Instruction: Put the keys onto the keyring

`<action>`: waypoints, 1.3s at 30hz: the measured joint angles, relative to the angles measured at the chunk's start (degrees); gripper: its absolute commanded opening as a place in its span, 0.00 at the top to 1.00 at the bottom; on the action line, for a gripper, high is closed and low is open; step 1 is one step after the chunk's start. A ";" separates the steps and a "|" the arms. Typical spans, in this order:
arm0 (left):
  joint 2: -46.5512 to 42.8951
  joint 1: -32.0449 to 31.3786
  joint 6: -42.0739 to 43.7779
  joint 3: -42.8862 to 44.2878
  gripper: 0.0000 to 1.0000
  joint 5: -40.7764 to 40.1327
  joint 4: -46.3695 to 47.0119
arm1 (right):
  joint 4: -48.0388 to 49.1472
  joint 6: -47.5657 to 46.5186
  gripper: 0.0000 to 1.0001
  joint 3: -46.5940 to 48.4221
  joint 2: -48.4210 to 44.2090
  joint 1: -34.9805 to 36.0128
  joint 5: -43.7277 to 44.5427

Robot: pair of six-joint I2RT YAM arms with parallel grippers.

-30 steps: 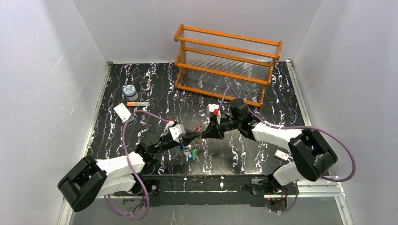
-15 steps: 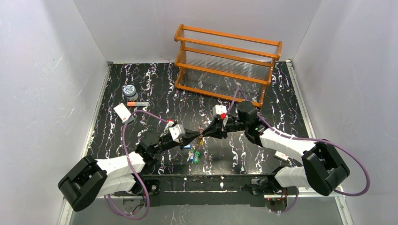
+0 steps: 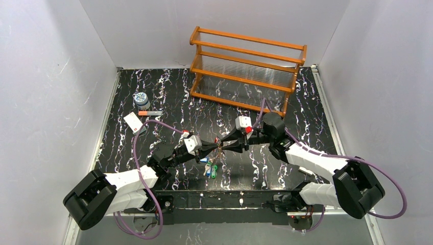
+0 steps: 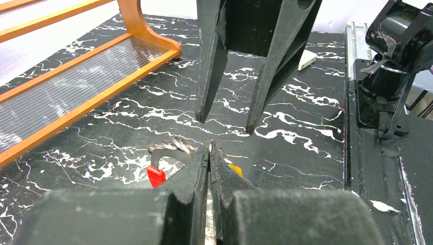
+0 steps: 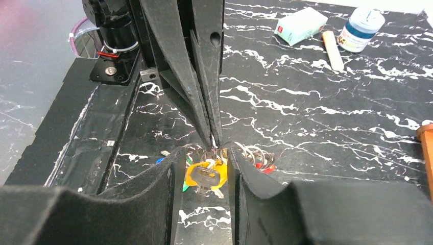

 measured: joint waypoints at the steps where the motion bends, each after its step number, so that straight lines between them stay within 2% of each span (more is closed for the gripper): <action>1: 0.00 0.00 0.00 0.00 1.00 0.00 0.00 | 0.35 0.09 0.57 -0.15 -0.46 0.02 0.04; 9: 0.00 0.00 0.00 0.00 1.00 0.02 0.00 | 3.43 2.03 0.69 -0.22 0.98 0.02 0.02; 15: -0.02 0.00 -0.02 0.00 1.00 0.02 0.00 | 5.22 3.56 0.71 -0.22 4.96 0.02 -0.63; 17: -0.02 0.00 -0.02 0.00 1.00 0.02 0.00 | 5.75 3.93 0.79 -0.22 5.77 0.02 -1.03; 20: -0.02 0.00 0.00 0.00 1.00 0.04 0.00 | 6.27 4.04 0.99 -0.22 6.14 0.02 -1.46; 26: -0.02 0.00 -0.02 0.00 0.99 0.11 0.00 | 6.56 4.13 0.99 -0.20 6.38 0.00 -1.84; 31: -0.02 0.00 0.72 0.00 0.66 -0.26 -0.07 | 0.63 1.03 0.99 1.51 6.36 0.04 -0.48; 34: -0.07 0.00 2.05 0.00 0.61 -0.83 -0.31 | -8.31 -3.08 0.99 3.78 6.36 0.09 1.92; 39: -0.15 0.00 5.97 0.85 0.62 -1.29 -5.01 | -22.91 -11.15 0.99 8.15 6.38 0.09 6.45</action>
